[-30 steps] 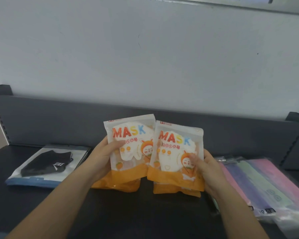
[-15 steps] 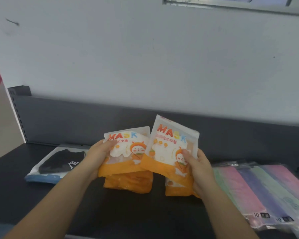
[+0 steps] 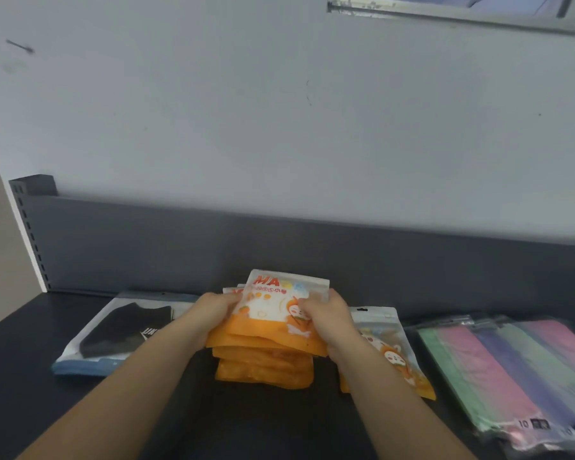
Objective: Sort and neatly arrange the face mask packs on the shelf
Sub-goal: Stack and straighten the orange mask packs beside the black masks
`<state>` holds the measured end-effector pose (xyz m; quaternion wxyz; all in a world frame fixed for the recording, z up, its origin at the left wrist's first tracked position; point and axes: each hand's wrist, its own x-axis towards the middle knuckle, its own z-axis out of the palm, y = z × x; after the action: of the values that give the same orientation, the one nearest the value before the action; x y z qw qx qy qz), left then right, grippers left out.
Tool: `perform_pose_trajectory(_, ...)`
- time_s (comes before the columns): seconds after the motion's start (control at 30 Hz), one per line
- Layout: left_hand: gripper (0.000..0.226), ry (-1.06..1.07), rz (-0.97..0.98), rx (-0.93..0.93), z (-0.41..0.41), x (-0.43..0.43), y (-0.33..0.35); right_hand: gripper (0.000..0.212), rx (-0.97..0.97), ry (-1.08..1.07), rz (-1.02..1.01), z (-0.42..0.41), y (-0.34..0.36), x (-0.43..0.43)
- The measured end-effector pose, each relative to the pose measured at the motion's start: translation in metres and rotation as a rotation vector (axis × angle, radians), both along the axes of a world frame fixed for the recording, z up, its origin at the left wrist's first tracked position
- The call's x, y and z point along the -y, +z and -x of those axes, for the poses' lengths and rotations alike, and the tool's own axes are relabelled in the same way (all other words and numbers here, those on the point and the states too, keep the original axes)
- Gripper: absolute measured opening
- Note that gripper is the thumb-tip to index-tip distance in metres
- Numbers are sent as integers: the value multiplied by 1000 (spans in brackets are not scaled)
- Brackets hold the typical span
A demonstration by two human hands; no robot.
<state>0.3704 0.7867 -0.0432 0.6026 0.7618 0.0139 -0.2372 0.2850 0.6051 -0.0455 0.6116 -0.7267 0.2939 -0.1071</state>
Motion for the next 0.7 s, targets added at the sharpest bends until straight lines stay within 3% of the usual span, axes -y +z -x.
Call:
perform_pose_trajectory(0.1, 33, 43, 119, -84, -6, 5, 2, 29, -31, 47, 10, -7, 1, -1)
perform_pose_trajectory(0.17, 34, 37, 202, -156, -7, 9, 6, 23, -67, 75, 35, -12, 3, -4)
perform_pose_trajectory(0.53, 41, -43, 216, -235, -17, 8, 2, 47, -57, 139, -138, -22, -5, 2)
perform_pose_trajectory(0.7, 36, 14, 267, -197, -13, 7, 15, 79, -34, 83, -163, -18, 2, 7)
